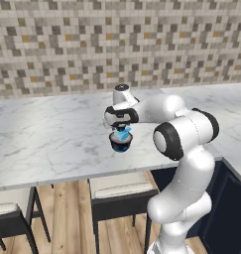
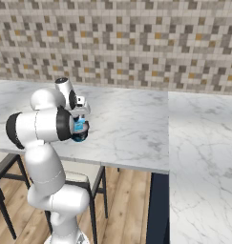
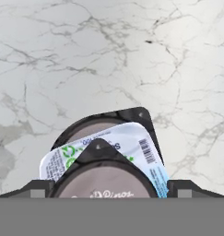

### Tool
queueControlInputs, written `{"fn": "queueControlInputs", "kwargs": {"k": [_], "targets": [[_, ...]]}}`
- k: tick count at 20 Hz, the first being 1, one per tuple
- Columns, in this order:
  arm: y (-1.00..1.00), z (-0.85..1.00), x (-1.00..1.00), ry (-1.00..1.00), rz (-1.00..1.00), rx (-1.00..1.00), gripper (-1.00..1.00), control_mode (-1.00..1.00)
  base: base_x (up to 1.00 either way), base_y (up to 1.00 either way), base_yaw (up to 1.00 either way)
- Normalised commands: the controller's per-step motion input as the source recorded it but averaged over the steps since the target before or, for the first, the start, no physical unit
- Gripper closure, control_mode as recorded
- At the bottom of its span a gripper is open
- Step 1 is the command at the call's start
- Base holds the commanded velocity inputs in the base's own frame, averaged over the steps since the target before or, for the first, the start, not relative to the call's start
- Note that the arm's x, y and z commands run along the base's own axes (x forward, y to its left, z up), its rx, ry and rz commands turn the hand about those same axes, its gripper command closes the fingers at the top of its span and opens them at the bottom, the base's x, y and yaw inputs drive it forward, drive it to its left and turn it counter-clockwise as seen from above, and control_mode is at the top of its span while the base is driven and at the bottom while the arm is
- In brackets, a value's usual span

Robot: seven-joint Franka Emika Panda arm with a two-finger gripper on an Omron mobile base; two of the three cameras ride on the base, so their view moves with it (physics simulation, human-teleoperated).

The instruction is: Stack the yogurt containers by placing the smaller containers on top of the larger containers.

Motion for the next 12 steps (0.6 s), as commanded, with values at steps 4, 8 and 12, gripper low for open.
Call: {"fn": "queueControlInputs", "kwargs": {"k": [4, 8, 12], "targets": [[0.0, 0.01, 0.0, 0.0, -0.03, -0.05, -1.0, -1.0, 0.0, 0.0, 0.0], [0.02, 0.12, 0.0, 0.0, -0.01, -0.01, -1.0, -1.0, 0.0, 0.0, 0.0], [0.04, 0.18, 0.0, -0.02, -0.02, 0.0, -1.0, -1.0, 0.0, 0.0, 0.0]]}}
